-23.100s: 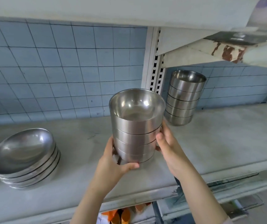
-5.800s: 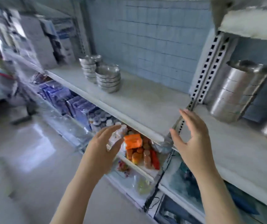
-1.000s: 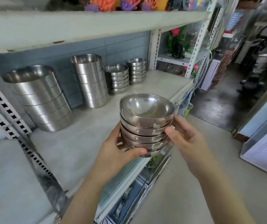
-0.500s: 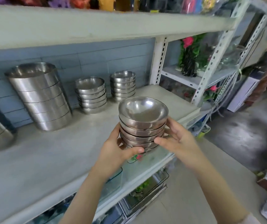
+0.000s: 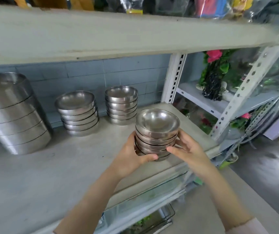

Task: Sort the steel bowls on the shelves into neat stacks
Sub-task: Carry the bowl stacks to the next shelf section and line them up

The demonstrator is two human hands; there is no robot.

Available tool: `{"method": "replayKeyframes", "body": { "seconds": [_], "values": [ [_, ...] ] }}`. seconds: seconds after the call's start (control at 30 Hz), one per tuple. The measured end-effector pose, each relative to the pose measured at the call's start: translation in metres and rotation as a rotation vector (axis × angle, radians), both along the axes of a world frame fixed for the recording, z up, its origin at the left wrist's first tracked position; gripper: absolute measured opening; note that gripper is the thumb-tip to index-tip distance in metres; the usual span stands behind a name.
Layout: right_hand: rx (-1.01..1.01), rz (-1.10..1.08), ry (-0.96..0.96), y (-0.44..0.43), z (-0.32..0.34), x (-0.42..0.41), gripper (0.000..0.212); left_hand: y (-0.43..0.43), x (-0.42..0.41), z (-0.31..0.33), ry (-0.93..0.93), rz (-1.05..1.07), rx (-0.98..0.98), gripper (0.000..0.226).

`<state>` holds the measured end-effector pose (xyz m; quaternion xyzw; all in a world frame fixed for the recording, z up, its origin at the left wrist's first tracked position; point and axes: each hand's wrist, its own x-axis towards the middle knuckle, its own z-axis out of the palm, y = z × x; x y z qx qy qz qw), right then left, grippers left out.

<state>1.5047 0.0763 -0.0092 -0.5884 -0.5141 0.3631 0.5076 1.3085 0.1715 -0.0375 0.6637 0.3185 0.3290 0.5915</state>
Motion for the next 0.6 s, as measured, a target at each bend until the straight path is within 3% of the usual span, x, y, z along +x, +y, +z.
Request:
{"method": "replayKeyframes", "body": {
  "seconds": [0.13, 0.27, 0.4, 0.5, 0.6],
  "values": [
    [0.017, 0.024, 0.022, 0.02, -0.007, 0.032, 0.078, 0.014, 0.03, -0.007, 0.011, -0.009, 0.021, 0.085],
    [0.019, 0.072, 0.034, 0.048, -0.007, 0.064, 0.078, 0.034, 0.06, -0.005, 0.151, 0.041, 0.096, 0.089],
    [-0.01, 0.161, -0.001, 0.087, -0.001, 0.103, 0.071, 0.054, 0.097, 0.004, 0.339, 0.227, 0.166, 0.102],
    [-0.01, 0.152, -0.024, 0.117, -0.002, 0.129, 0.082, 0.066, 0.126, 0.009, 0.318, 0.35, 0.107, 0.112],
    [-0.018, 0.105, -0.071, 0.142, -0.006, 0.148, 0.084, 0.08, 0.152, 0.007, 0.314, 0.478, 0.06, 0.107]
  ]
}}
